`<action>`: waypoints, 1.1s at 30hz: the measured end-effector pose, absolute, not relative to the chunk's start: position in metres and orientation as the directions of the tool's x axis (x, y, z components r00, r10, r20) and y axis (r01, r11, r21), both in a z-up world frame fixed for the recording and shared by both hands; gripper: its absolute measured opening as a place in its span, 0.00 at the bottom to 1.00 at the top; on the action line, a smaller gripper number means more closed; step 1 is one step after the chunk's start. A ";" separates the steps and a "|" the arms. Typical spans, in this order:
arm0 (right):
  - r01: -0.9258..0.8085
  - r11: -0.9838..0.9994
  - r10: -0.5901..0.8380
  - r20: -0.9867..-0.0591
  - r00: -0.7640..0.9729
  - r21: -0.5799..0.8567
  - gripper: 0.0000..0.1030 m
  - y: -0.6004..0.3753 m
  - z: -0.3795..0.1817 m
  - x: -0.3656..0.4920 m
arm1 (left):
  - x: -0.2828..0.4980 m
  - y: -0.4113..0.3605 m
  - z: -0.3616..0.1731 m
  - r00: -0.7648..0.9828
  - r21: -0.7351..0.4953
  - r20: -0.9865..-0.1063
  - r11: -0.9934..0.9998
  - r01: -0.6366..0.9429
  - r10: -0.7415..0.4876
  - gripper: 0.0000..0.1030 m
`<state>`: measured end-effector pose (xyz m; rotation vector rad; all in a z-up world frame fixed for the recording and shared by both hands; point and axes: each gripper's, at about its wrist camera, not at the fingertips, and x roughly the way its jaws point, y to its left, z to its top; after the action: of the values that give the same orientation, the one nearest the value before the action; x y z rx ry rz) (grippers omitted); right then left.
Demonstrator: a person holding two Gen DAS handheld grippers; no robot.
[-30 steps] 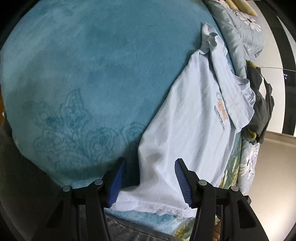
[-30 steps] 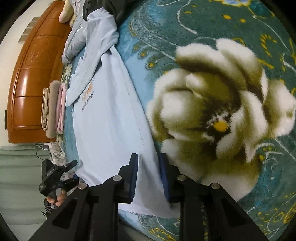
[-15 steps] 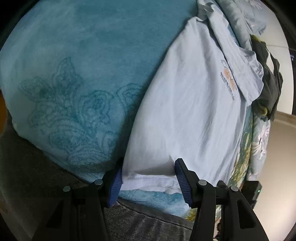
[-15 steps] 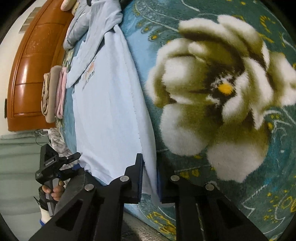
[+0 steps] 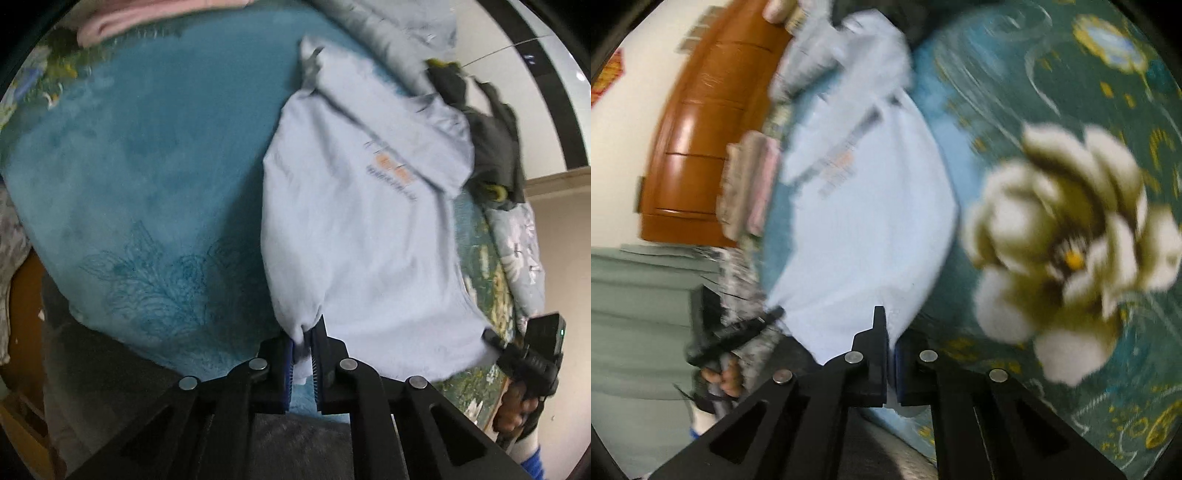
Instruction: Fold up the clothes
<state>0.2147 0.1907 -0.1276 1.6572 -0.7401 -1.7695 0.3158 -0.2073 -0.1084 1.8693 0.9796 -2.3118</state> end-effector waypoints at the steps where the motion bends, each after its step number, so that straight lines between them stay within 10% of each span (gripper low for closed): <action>1: 0.064 -0.648 -0.761 -0.646 -0.050 0.759 0.02 0.191 -0.121 0.212 | 0.318 -0.202 -0.101 -0.299 -0.455 -0.884 -0.811 0.367 0.360 0.08; 14: 0.031 -0.532 -0.845 -0.529 -0.076 0.846 0.02 0.206 -0.083 0.215 | 0.321 -0.230 -0.069 -0.400 -0.618 -0.779 -0.697 0.363 0.483 0.08; 29: -0.028 -0.568 -0.792 -0.555 -0.254 0.823 0.02 0.143 -0.097 -0.006 | 0.074 -0.284 -0.102 -0.447 -0.640 -0.768 -0.589 0.494 0.459 0.12; 33: -0.086 -0.605 -0.756 -0.605 -0.251 0.791 0.02 0.125 -0.113 -0.042 | 0.062 -0.300 -0.116 -0.487 -0.676 -0.737 -0.514 0.529 0.468 0.38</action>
<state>-0.0425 0.1250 -0.1131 1.5402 -1.0226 -1.9071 0.0618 -0.3003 -0.1164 1.5684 1.5269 -2.1932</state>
